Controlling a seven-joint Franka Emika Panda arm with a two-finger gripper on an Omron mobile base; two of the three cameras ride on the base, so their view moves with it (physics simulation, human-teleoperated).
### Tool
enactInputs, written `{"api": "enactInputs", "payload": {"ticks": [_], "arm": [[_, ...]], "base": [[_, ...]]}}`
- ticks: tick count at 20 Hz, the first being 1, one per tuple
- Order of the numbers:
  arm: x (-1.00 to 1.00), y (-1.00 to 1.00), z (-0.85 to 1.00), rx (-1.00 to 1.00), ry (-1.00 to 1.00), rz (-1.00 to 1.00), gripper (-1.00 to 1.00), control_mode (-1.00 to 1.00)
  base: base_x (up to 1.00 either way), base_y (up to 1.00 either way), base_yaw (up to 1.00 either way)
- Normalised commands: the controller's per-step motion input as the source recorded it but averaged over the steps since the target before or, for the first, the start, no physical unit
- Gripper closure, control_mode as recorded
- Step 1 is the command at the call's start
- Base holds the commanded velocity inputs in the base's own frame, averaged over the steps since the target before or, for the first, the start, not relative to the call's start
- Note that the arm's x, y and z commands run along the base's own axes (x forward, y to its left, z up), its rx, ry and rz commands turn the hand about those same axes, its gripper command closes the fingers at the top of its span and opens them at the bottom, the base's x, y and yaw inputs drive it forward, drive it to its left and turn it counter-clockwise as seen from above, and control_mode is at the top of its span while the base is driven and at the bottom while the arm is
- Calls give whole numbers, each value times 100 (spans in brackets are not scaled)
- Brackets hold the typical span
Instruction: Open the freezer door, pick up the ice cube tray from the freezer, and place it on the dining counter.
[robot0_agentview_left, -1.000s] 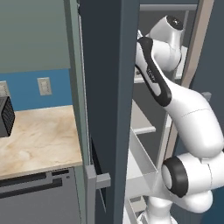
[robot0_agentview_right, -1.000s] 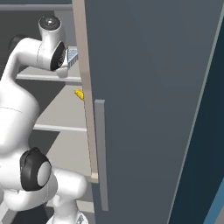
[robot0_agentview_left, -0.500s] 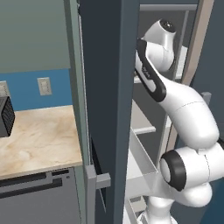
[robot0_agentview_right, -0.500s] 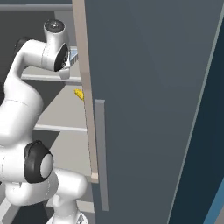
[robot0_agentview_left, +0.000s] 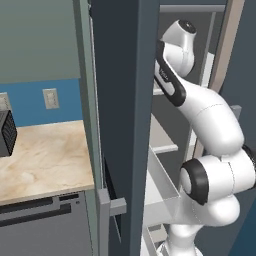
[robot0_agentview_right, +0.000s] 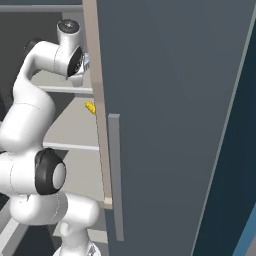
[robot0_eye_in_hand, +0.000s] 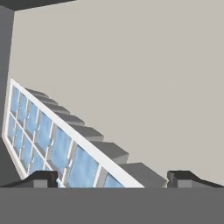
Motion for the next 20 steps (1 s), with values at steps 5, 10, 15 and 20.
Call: {"api": "enactInputs", "payload": {"ticks": [5, 10, 15, 20], "arm": [[21, 5, -5, 0, 4, 0, -100, -100], [15, 15, -14, 0, 5, 0, 100, -100], [6, 14, -13, 0, 6, 0, 100, -100], [0, 3, 0, 0, 1, 0, 100, -100]], "base": [[0, 0, 0], [0, 0, 0], [0, 0, 0], [0, 0, 0]]}}
